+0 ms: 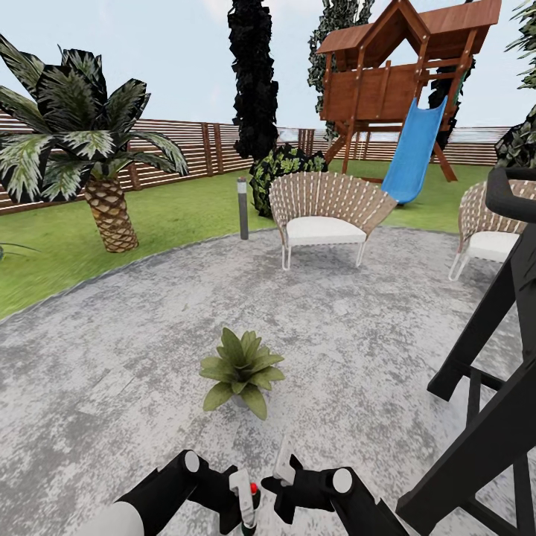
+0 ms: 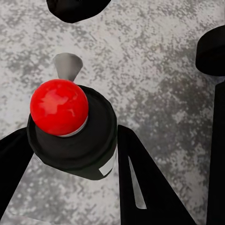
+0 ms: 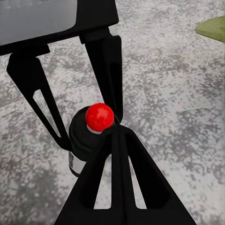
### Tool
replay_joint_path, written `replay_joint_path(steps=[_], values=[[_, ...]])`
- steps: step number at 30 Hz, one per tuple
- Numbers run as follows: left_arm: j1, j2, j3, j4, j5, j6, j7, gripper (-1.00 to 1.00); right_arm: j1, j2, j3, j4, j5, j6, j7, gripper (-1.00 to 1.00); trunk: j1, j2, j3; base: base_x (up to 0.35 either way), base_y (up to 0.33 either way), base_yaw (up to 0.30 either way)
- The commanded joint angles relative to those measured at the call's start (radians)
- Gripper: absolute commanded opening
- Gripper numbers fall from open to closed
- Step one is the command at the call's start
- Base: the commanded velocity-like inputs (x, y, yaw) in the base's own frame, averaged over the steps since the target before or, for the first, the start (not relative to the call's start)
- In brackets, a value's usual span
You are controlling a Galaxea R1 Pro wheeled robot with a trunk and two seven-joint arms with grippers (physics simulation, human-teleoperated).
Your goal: Pick up the pesticide atomizer in the garden and spray insectifuge to fully cover both potted plants in the garden.
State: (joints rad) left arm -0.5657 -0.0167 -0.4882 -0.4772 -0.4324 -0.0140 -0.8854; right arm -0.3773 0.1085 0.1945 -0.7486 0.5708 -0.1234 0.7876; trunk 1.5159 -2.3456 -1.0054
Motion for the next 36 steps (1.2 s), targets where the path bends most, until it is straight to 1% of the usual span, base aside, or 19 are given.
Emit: replay_joint_path(steps=[1, 8, 10, 11, 14, 24, 27, 29, 32, 33, 34, 36], values=[[0.000, 0.000, 0.000, -0.001, -0.006, -0.001, -0.003, -1.00, 0.000, 0.000, -0.001, 0.000, 0.011, -0.008, 0.001, -1.00, 0.000, 0.000, -0.001, 0.000, 0.000, 0.000], [0.000, 0.000, 0.002, -0.013, -0.003, -0.001, -0.003, -1.00, 0.000, 0.000, -0.001, 0.000, 0.011, -0.008, 0.001, -1.00, 0.000, 0.000, -0.001, 0.000, 0.000, 0.000], [0.000, 0.000, 0.002, -0.014, 0.015, -0.003, -0.004, -1.00, 0.000, 0.000, -0.001, 0.000, 0.011, -0.008, 0.001, -1.00, 0.000, 0.000, -0.001, 0.000, 0.000, 0.000], [0.000, 0.001, 0.001, -0.015, 0.033, -0.004, -0.004, -1.00, 0.000, 0.000, -0.001, 0.000, 0.011, -0.008, 0.001, -1.00, 0.000, 0.000, -0.001, 0.000, 0.000, 0.000], [0.000, 0.000, 0.001, -0.015, 0.046, -0.004, -0.004, -1.00, 0.000, 0.000, -0.001, 0.000, 0.011, -0.008, 0.001, -1.00, 0.000, 0.000, -0.001, 0.000, 0.000, 0.000], [0.001, 0.001, 0.001, -0.015, 0.048, -0.006, -0.005, -1.00, 0.000, 0.000, -0.001, 0.000, 0.011, -0.008, 0.001, -1.00, 0.000, 0.000, -0.001, 0.000, 0.000, 0.000], [0.005, 0.011, 0.001, -0.012, 0.046, -0.005, -0.006, -1.00, 0.000, 0.000, 0.000, 0.000, 0.011, -0.008, 0.001, -1.00, 0.000, 0.000, -0.001, 0.000, 0.000, 0.000], [0.007, 0.028, 0.001, -0.005, 0.044, -0.008, -0.006, -1.00, 0.000, 0.000, 0.000, 0.000, 0.011, -0.008, 0.001, -1.00, 0.000, 0.000, -0.001, 0.000, 0.000, 0.000], [0.011, 0.097, 0.000, 0.001, 0.043, -0.008, -0.005, -1.00, 0.000, 0.000, 0.000, 0.001, 0.011, -0.008, 0.001, -1.00, 0.000, 0.000, -0.001, 0.000, 0.000, 0.000], [0.012, 0.113, 0.000, 0.002, 0.043, -0.008, -0.004, -1.00, 0.000, 0.000, 0.000, 0.001, 0.011, -0.008, 0.001, -1.00, 0.000, 0.000, -0.001, 0.000, 0.000, 0.000], [0.013, 0.138, 0.000, 0.002, 0.043, -0.007, -0.004, -1.00, 0.000, 0.000, 0.000, 0.001, 0.011, -0.008, 0.001, -1.00, 0.000, 0.000, -0.001, 0.000, 0.000, 0.000], [0.014, 0.180, 0.000, 0.003, 0.043, -0.007, -0.004, -1.00, 0.000, -0.001, 0.000, 0.002, 0.011, -0.008, 0.000, -1.00, 0.000, 0.000, -0.001, 0.000, 0.000, 0.000]])
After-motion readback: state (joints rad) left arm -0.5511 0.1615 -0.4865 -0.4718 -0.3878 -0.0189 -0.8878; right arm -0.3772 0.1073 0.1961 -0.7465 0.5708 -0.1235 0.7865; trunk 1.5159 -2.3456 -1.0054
